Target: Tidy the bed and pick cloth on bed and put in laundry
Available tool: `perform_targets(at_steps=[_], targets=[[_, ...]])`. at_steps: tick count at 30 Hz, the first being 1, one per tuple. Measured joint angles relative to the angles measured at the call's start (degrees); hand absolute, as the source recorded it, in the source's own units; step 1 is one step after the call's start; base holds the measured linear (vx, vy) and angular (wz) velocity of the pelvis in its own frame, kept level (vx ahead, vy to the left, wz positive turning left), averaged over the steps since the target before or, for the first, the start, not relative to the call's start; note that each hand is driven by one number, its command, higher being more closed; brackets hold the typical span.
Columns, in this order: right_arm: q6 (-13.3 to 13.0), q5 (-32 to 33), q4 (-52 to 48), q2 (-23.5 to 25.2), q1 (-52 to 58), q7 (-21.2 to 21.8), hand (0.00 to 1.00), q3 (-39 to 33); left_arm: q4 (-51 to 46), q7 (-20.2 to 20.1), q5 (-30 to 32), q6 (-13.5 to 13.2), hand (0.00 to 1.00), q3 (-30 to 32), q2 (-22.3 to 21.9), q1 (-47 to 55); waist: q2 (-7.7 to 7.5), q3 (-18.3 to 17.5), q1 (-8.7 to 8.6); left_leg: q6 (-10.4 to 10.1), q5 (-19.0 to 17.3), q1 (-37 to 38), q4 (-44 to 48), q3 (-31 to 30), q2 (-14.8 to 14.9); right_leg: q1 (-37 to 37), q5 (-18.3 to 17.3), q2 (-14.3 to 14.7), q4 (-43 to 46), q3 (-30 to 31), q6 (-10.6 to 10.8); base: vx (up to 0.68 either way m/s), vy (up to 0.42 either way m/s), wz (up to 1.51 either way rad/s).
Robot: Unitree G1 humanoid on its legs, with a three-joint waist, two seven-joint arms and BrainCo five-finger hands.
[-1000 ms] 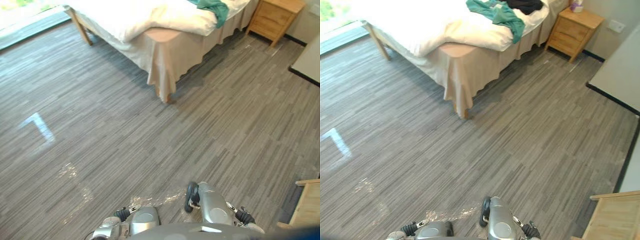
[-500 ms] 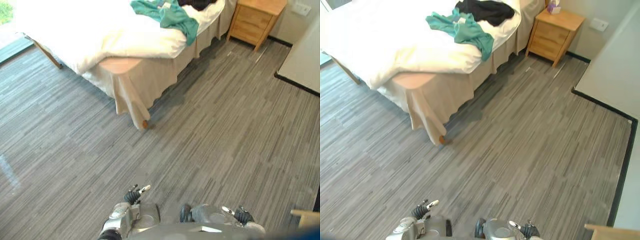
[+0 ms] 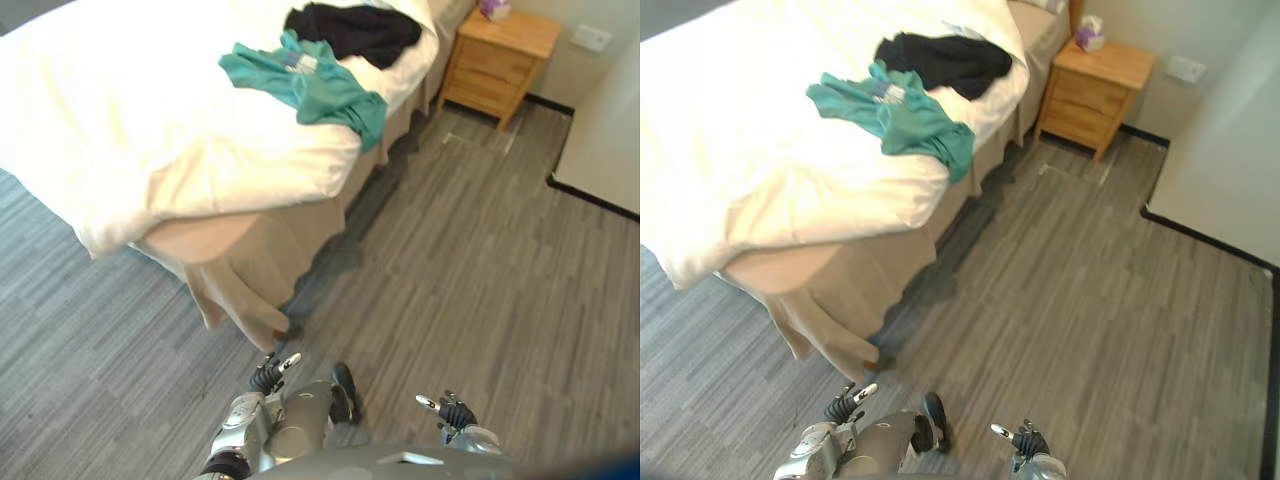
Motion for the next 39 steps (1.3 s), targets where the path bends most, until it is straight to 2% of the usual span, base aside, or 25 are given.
perform_targets(at_steps=[1, 2, 3, 6, 7, 9, 10, 11, 12, 13, 14, 15, 16, 17, 18, 20, 21, 24, 26, 27, 29, 30, 33, 38, 39], targets=[[-0.09, 0.00, -0.03, -0.35, -0.10, -0.28, 0.00, 0.03, 0.77, 0.07, -0.02, 0.22, 0.00, -0.33, 0.19, -0.01, 0.11, -0.02, -0.31, -0.14, -0.42, 1.76, -0.81, -0.49, -0.73, -2.71, -1.51, -1.08, 5.63, -0.20, 0.04, 0.38, 0.149, 0.28], [-0.08, 0.15, -0.05, -1.30, -0.02, -0.50, 0.00, 0.29, 2.15, 0.21, -0.26, 0.61, 0.00, -1.41, 0.40, 0.22, 0.64, -0.28, -0.92, -0.21, -0.52, 5.67, -3.54, -1.27, -1.61, -7.67, -4.70, -2.99, 12.81, -2.10, -1.19, 0.36, 0.145, 0.28], [-0.36, 0.12, -0.32, -2.28, -0.33, -0.56, 0.00, 0.60, 2.76, 0.31, -1.54, 1.17, 0.00, -2.59, 0.48, 0.56, 1.64, -0.27, -1.01, -0.40, -0.11, 9.66, -6.20, -2.44, -1.89, -11.35, -7.48, -4.33, 14.95, -4.32, -0.94, 0.35, 0.131, 0.40], [-1.43, 0.26, -0.28, -2.43, -0.59, -0.39, 0.00, 0.80, 2.73, 0.51, -4.59, 1.92, 0.00, -5.74, 1.41, 0.20, 1.68, -0.12, -2.30, -1.57, 0.63, 16.85, -11.50, -8.21, -2.20, -18.33, -12.77, -4.70, 9.05, -6.71, -1.65, 0.29, 0.033, 0.76], [-1.59, 0.26, -0.31, -2.35, -0.62, -0.26, 0.00, 0.83, 2.65, 0.53, -4.66, 2.28, 0.00, -6.00, 1.35, -0.51, 1.32, -0.05, -2.55, -1.75, 0.63, 17.84, -12.16, -9.98, -2.22, -19.50, -13.20, -4.63, 6.68, -6.72, -1.66, 0.26, -0.084, 1.26], [-2.29, 0.20, -0.54, -1.88, -0.74, -0.02, 0.00, 0.80, 2.62, 0.80, -6.30, 2.82, 0.00, -6.85, 0.69, -1.43, 0.18, 0.33, -3.41, -3.35, -0.13, 19.69, -12.87, -17.19, -2.18, -21.79, -13.10, -4.24, -4.77, -5.56, -1.63, 0.28, -0.181, 1.58], [-3.10, 0.15, -0.80, -1.88, -0.38, 0.25, 0.00, 0.79, 2.52, 1.26, -6.69, 2.95, 0.00, -7.19, -0.16, -2.18, -0.08, 0.27, -3.50, -3.86, -0.47, 19.78, -12.73, -21.15, -2.08, -22.91, -12.40, -3.91, -11.62, -3.10, -1.36, 0.26, -0.219, 1.54], [-3.53, 0.15, -1.00, -1.89, -0.19, 0.43, 0.00, 0.79, 2.48, 1.48, -6.68, 2.92, 0.00, -7.23, -0.57, -2.33, -0.07, 0.28, -3.50, -4.13, -0.64, 19.76, -12.57, -23.11, -2.01, -23.36, -11.87, -3.57, -14.52, -1.59, -1.25, 0.37, -0.326, 1.90], [-4.59, 0.06, -1.45, -1.84, 0.22, 0.90, 0.00, 0.98, 2.23, 1.99, -6.70, 2.71, 0.00, -6.84, -1.30, -2.39, 0.05, 0.32, -3.51, -4.55, -1.60, 19.85, -11.81, -27.58, -1.28, -24.07, -9.70, -2.09, -20.42, 4.45, -1.81, 0.33, -0.307, 1.52], [-4.95, 0.04, -1.53, -1.87, 0.29, 0.93, 0.00, 1.51, 2.17, 2.23, -6.72, 2.59, 0.00, -6.20, -1.53, -2.37, 0.14, 0.38, -3.49, -4.67, -2.22, 19.81, -10.85, -29.55, -0.88, -24.04, -8.76, -1.12, -22.13, 6.98, -1.95, 0.42, -0.420, 1.75], [-5.80, -0.50, -1.72, -1.85, 0.46, 1.05, 0.00, 3.39, 1.94, 3.05, -6.70, 2.35, 0.00, -4.21, -2.04, -2.15, 0.09, 0.31, -3.31, -5.86, -4.21, 19.48, -8.48, -32.58, -0.03, -23.55, -6.97, 0.93, -24.38, 11.74, -2.19, 0.36, -0.421, 1.40], [-6.52, -1.53, -1.83, -1.37, 0.71, 1.51, 0.00, 5.70, 0.82, 3.51, -6.72, 2.04, 0.00, -2.38, -2.13, -1.37, -1.05, 0.00, -3.32, -7.46, -6.64, 18.89, -5.81, -34.98, 0.12, -22.80, -5.18, 1.95, -26.18, 15.31, -2.56, 0.36, -0.452, 1.33], [-6.81, -1.80, -1.91, -0.45, 0.93, 1.64, 0.00, 6.68, 0.32, 3.83, -6.68, 1.59, 0.00, -1.44, -2.04, -0.50, -2.02, -0.40, -3.26, -8.28, -8.00, 18.48, -4.48, -36.24, -0.11, -22.78, -3.36, 1.78, -25.85, 16.02, -0.68, 0.28, -0.387, 1.08], [-7.28, -2.82, -2.46, -0.87, 0.57, 1.77, 0.00, 6.93, 0.37, 4.36, -6.69, 1.11, 0.00, -0.04, -2.99, -0.42, -1.07, -0.34, -3.20, -9.70, -9.19, 18.36, -3.14, -36.81, 1.94, -22.78, -5.23, 2.55, -22.99, 13.19, -1.68, 0.33, -0.441, 1.03], [-7.65, -5.28, -2.78, -1.47, 0.52, 1.83, 0.00, 7.26, 0.14, 4.56, -6.71, 0.41, 0.00, 1.18, -4.32, 0.06, 0.42, -1.05, -3.16, -11.07, -8.90, 17.53, -3.34, -34.60, 4.40, -22.90, -7.25, 3.22, -21.67, 10.01, -3.04, 0.40, -0.476, 1.19], [-7.74, -6.73, -2.99, -2.23, 0.29, 1.93, 0.00, 8.78, -0.03, 5.35, -6.74, -0.92, 0.00, 2.61, -5.86, 0.15, 0.96, -1.15, -3.17, -13.61, -7.10, 17.75, -5.81, -33.20, 6.92, -22.73, -9.27, 3.41, -19.98, 5.99, -4.83, 0.34, -0.399, 1.04], [-7.49, -7.31, -2.70, -2.58, -0.38, 2.12, 0.00, 10.05, 0.00, 5.35, -6.76, -1.64, 0.00, 3.67, -6.25, 0.18, 1.09, -1.23, -3.13, -14.74, -4.90, 18.19, -7.84, -32.09, 8.18, -21.79, -9.77, 3.43, -20.13, 3.70, -5.68, 0.23, -0.336, 1.00], [-5.51, -7.52, -0.80, -2.74, -1.43, 3.58, 0.00, 10.18, 0.05, 5.32, -6.75, -3.41, 0.00, 3.27, -6.52, 0.67, 1.20, -1.25, -3.26, -16.36, -0.58, 18.92, -10.64, -27.87, 10.34, -16.80, -10.07, 3.40, -23.80, -0.98, -6.42, 0.16, -0.244, 0.94], [-4.52, -6.89, 0.03, -3.00, -1.97, 4.16, 0.00, 10.05, 0.04, 5.21, -6.69, -3.81, 0.00, 1.73, -6.40, 0.70, 1.82, -1.06, -3.22, -17.01, 0.32, 18.10, -10.53, -22.76, 11.09, -14.11, -9.81, 3.03, -26.89, -4.25, -6.84, 0.10, -0.137, 0.96], [-3.76, -6.01, 0.14, -3.38, -2.04, 4.25, 0.00, 9.82, 0.07, 5.01, -6.59, -3.77, 0.00, 0.50, -6.31, 0.70, 2.14, -0.89, -3.39, -16.94, 0.89, 17.05, -10.37, -18.44, 11.12, -12.93, -9.76, 2.41, -28.53, -6.67, -6.74, 0.06, -0.081, 0.99], [-2.98, -4.25, 1.03, -4.01, -2.15, 4.23, 0.00, 9.17, 0.04, 4.98, -6.59, -3.65, 0.00, -1.36, -6.01, 0.68, 2.99, -1.14, -3.55, -16.70, 2.25, 15.61, -10.73, -14.49, 10.63, -11.85, -8.86, 1.39, -30.77, -9.37, -5.59, 0.01, 0.014, 0.88], [-1.90, -3.52, 1.59, -4.48, -2.42, 4.20, 0.00, 9.22, -0.03, 4.92, -6.60, -3.44, 0.00, -1.45, -5.86, 0.80, 3.23, -1.24, -2.82, -16.44, 3.30, 15.42, -11.93, -13.77, 10.27, -11.37, -7.56, 1.43, -32.89, -9.60, -5.33, -0.01, 0.061, 0.56], [0.00, -2.51, 2.93, -4.47, -3.58, 4.07, 0.00, 9.12, 0.11, 5.05, -6.67, -3.36, 0.00, -2.02, -4.01, 1.04, 2.98, -1.10, -2.44, -15.71, 6.08, 15.57, -14.97, -13.64, 9.15, -9.81, -3.85, 1.69, -38.95, -9.61, -4.70, -0.03, 0.048, 0.07], [2.07, 1.47, 3.30, -4.43, -3.52, 3.37, 0.00, 8.16, 0.56, 6.00, -8.53, -3.59, 0.00, -2.64, -2.30, 2.22, 2.89, -1.11, -3.06, -14.78, 6.73, 16.13, -15.92, -13.62, 8.54, -7.39, -1.18, 1.90, -43.41, -9.66, -4.19, -0.07, 0.035, 0.01], [2.57, 2.90, 3.34, -4.38, -3.41, 3.16, 0.00, 7.55, 0.61, 6.73, -10.80, -4.12, 0.00, -3.26, -2.00, 2.33, 2.88, -1.10, -3.23, -14.57, 7.22, 16.72, -17.33, -13.78, 8.53, -6.90, -0.58, 2.15, -44.17, -10.12, -4.14, -0.07, 0.003, 0.11]])
